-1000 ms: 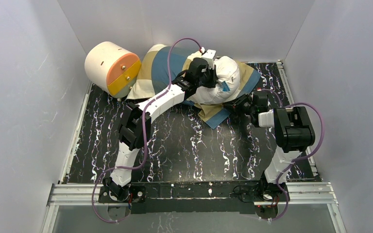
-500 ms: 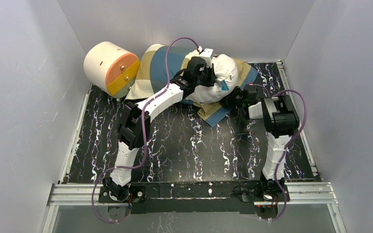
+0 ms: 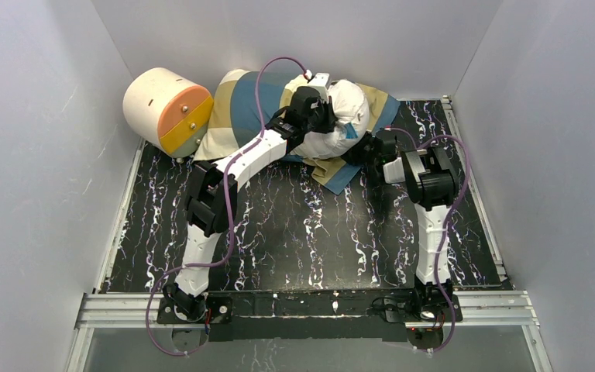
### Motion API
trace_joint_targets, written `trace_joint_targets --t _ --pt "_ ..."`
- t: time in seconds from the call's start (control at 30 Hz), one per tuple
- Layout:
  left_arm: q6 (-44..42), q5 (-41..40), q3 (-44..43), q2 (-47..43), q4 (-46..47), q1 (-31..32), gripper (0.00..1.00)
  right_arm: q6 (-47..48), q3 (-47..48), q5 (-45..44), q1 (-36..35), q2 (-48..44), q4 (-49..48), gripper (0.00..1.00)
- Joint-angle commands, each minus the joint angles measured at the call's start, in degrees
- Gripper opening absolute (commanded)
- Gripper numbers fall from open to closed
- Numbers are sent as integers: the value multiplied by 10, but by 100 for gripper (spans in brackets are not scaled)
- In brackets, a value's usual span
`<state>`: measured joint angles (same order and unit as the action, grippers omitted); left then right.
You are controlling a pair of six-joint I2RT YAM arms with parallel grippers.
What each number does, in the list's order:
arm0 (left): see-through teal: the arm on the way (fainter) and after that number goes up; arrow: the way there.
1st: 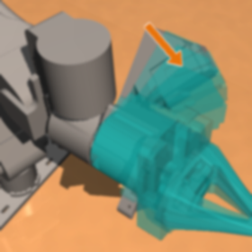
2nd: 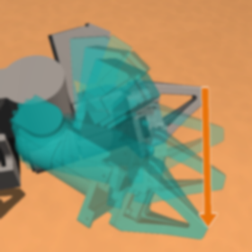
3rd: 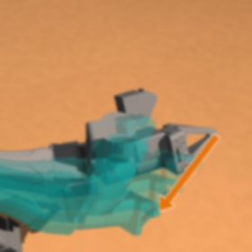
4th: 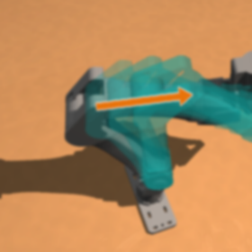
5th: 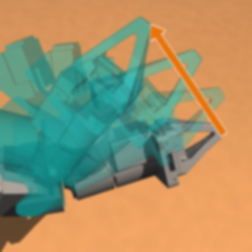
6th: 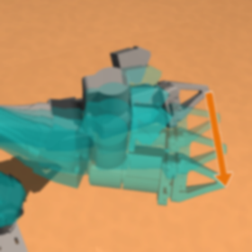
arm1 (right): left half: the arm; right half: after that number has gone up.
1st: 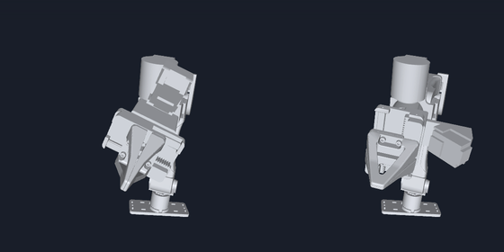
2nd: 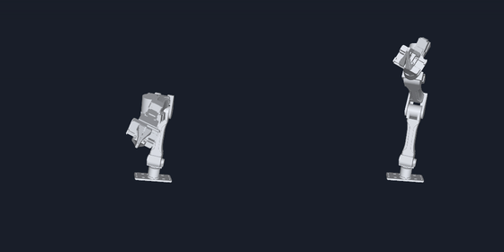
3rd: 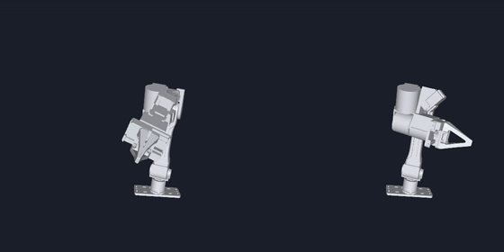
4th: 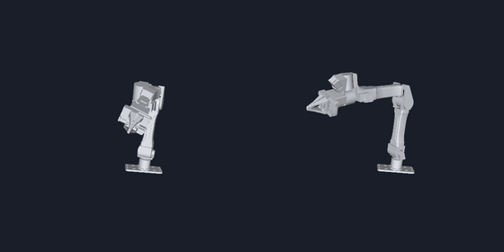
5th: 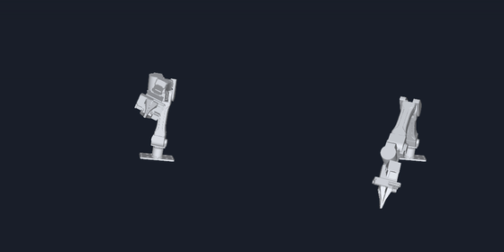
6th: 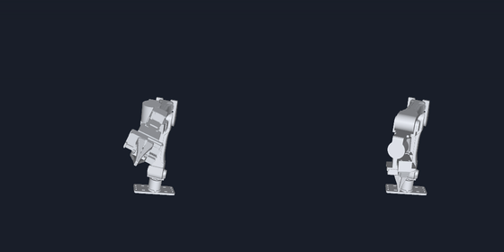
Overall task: Put the pillow into the pillowcase
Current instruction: Stuff the pillow into the pillowcase.
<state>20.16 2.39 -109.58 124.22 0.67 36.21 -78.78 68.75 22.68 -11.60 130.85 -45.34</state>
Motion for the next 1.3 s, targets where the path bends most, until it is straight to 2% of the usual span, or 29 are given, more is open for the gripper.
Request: trace_joint_targets --t 0.0,0.03,0.07,0.27,0.4,0.53,0.63,0.77,0.83,0.9,1.0,1.27 --pt "-4 -56 6 3 -39 -32 0 -3 44 45 -15 41 -113 20" --pt "-3 -57 15 -1 -36 -34 0 7 39 49 -15 36 -119 8" --pt "-2 -57 25 -4 -33 -36 0 23 31 53 -14 26 -121 1" --pt "19 -53 75 -33 -9 -45 0 94 -48 113 13 -68 -104 1" --pt "26 -42 90 -51 5 -45 0 210 -97 151 36 -189 47 1" --pt "25 -34 119 -65 13 -34 0 289 -167 176 59 -325 148 1" --pt "29 -39 164 -87 22 -20 0 301 -234 184 79 -423 161 1" --pt "53 -40 225 -130 55 -6 0 323 -277 171 94 -555 247 1" --pt "25 -51 227 -145 35 14 0 331 -295 159 100 -628 281 1" --pt "-15 -94 245 -155 24 45 0 322 -319 155 107 -690 290 1" --pt "-43 -140 299 -138 27 88 0 301 -321 159 110 -754 304 1" --pt "17 -168 383 -32 46 161 0 288 -220 170 111 -810 372 1"
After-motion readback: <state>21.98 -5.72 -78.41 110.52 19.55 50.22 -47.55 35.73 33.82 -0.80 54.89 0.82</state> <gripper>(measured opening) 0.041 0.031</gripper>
